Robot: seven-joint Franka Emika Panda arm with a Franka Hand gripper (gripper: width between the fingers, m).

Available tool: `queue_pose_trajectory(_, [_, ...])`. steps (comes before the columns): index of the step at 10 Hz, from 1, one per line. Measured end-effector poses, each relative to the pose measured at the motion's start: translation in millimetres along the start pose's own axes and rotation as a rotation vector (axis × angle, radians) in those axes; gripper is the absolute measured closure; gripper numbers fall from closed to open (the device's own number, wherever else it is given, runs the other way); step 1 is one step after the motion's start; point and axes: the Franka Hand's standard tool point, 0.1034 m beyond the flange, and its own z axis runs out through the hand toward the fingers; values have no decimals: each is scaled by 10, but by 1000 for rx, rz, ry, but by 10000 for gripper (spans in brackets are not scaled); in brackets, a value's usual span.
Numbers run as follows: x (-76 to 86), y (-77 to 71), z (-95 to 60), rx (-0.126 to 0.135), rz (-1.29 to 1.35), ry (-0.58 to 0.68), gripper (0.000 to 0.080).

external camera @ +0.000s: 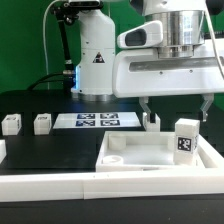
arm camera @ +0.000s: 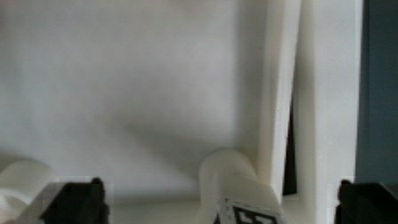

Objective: Assemble square table

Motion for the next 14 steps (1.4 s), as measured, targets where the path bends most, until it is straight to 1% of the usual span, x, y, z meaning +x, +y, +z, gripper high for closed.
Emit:
queue_pose_trajectory(1, [-50,6,13,-1,-2,-4,150])
queue_pose_trajectory(2, [-143,12,24,-2,-25,-1,150])
queue_pose_trajectory(5, [-607,129,-17,-4,-81,-9,150])
queue_pose_trajectory(7, [-861,173,-47,-2,-81,3,150])
queue_pose_trajectory(9, [-985,201,-27,-6,-86,-8,150])
queue_pose_trajectory(10, [-1073,219,-19,-8,-89,-14,150])
queue_pose_trajectory(11, [-1133,234,-1,-11,-91,-13,150])
queue_pose_trajectory(12, [-1234,250,44,-14,-99,3,150])
queue_pose_trajectory(13, [-1421,261,99,-19,-115,-2,150])
queue_pose_trajectory(14, [-1565,267,146,-24,-126,-9,150])
